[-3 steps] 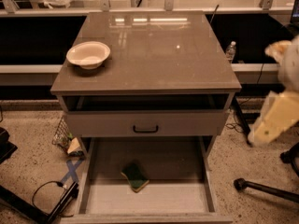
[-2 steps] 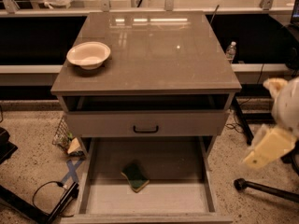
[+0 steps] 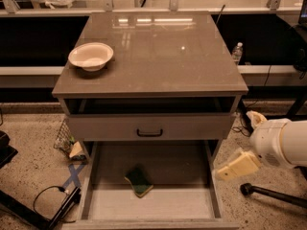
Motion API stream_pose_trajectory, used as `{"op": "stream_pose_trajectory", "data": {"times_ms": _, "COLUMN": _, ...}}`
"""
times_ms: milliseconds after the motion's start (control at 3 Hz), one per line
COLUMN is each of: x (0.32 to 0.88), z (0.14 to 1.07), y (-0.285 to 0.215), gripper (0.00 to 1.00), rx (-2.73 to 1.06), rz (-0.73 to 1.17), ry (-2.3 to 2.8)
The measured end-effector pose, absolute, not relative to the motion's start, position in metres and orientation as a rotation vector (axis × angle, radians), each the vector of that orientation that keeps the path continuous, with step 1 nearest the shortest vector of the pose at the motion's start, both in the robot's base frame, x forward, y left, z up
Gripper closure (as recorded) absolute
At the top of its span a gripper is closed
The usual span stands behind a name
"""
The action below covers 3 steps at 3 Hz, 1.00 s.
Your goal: Pick sponge from middle drawer and place on counter
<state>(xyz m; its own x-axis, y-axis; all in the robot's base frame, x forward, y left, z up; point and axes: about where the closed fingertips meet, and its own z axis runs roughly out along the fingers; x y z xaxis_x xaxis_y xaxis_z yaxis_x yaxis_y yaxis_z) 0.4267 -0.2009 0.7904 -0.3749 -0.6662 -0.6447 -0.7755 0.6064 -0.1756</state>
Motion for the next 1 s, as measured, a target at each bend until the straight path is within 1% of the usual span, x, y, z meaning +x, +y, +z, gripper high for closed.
{"op": "stream_pose_trajectory", "data": {"times_ms": 333, "x": 0.448, "z": 0.794, "y": -0.205, "gripper": 0.00, "rx": -1.069, "rz": 0.157, "ry": 2.098}}
{"op": "stream_pose_trajectory", "data": {"times_ms": 667, "x": 0.449, "z": 0.793, "y": -0.205, "gripper": 0.00, "rx": -1.064, "rz": 0.157, "ry": 2.098}}
{"op": "stream_pose_trajectory", "data": {"times_ms": 1000, "x": 0.470, "z": 0.776, "y": -0.193, "gripper": 0.00, "rx": -0.967, "rz": 0.164, "ry": 2.099}}
